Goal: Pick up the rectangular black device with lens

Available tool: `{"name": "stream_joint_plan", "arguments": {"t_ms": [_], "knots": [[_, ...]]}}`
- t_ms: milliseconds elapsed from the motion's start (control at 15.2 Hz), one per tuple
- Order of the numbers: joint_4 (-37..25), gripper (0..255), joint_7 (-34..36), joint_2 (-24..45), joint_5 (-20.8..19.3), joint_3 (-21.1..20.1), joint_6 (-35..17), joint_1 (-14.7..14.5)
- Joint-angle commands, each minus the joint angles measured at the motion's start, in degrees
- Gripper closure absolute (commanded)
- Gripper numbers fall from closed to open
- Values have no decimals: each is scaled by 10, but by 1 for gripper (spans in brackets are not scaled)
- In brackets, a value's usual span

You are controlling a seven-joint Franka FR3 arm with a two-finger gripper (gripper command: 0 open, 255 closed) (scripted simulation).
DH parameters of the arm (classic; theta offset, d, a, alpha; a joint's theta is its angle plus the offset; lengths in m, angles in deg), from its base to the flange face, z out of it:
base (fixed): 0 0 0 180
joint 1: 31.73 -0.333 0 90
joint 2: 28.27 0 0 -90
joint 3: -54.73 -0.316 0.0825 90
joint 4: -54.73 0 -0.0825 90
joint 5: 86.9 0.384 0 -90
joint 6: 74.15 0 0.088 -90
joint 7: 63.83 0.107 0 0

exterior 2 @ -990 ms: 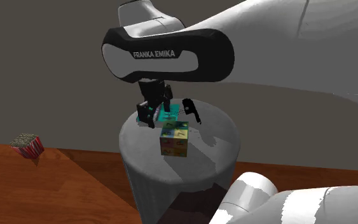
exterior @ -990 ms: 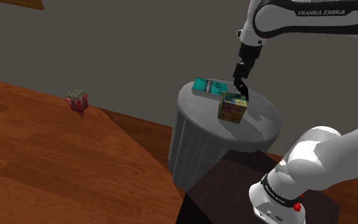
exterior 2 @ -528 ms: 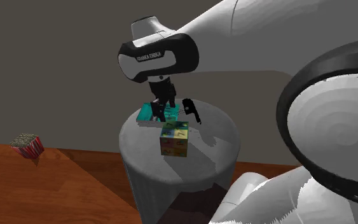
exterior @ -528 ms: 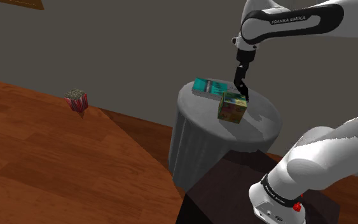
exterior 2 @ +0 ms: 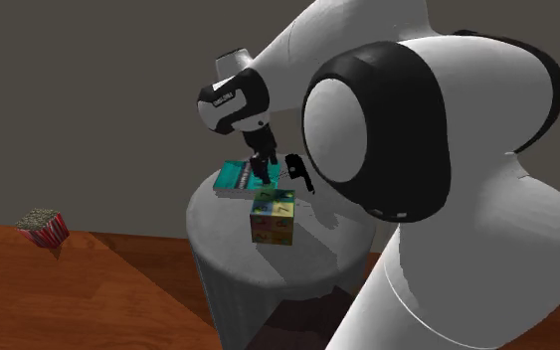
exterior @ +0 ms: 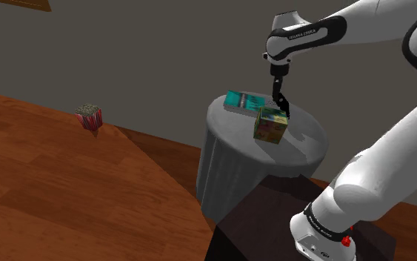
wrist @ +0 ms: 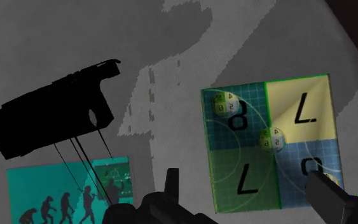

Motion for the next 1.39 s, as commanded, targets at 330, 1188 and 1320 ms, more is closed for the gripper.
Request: {"name": "stream_joint_plan", "arguments": {"t_ms": [330,1188,1320], "knots": [[-121,0,-137,170,25,21,-36,28],[-332,0,-274,405,53,0,-53,96],[-327,0,-271,412,54,-1,-64,97]]}}
